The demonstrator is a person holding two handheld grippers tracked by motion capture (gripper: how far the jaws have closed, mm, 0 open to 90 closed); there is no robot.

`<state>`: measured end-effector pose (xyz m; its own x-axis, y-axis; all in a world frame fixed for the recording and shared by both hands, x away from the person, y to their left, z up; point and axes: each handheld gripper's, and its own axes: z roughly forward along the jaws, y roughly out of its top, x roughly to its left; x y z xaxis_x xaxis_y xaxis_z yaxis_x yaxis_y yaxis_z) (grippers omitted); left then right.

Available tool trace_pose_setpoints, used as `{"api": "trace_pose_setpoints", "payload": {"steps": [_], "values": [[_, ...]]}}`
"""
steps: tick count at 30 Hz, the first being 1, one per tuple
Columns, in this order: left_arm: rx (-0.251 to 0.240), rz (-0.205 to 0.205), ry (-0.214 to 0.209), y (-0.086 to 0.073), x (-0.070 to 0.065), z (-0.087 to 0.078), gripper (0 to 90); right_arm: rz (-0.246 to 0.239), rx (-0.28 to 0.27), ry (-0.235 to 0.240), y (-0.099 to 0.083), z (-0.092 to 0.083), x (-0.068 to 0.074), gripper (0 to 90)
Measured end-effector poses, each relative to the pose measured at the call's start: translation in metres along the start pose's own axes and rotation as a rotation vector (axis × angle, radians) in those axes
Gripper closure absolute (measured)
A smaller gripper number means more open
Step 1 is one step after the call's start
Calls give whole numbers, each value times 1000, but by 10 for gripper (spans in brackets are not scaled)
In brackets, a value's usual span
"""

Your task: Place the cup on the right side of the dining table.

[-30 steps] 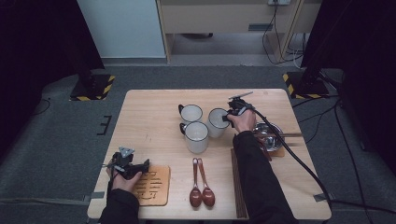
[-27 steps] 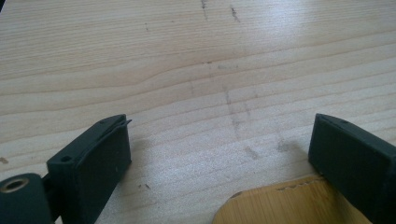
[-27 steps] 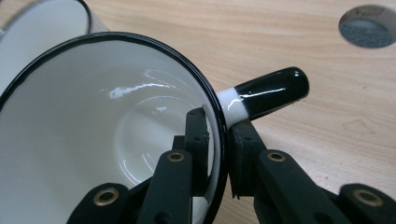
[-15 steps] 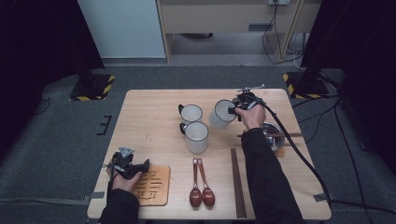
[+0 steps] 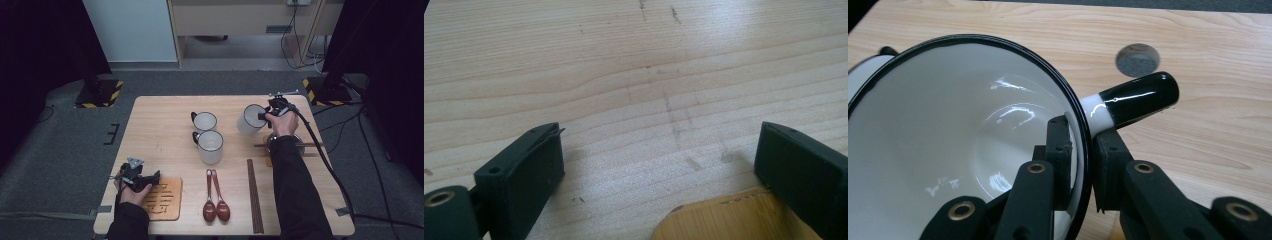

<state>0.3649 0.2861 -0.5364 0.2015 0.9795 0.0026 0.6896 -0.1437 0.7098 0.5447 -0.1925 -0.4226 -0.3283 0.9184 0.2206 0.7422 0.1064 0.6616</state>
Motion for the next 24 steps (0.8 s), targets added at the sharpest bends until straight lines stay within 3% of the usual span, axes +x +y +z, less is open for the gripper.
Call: {"api": "trace_pose_setpoints", "payload": {"steps": [11, 24], "values": [[0, 0, 0, 0, 0, 0, 46, 10, 32, -36, -7, 16, -21, 803], [0, 0, 0, 0, 0, 0, 46, 6, 81, -82, -16, 31, -30, 803]]}}
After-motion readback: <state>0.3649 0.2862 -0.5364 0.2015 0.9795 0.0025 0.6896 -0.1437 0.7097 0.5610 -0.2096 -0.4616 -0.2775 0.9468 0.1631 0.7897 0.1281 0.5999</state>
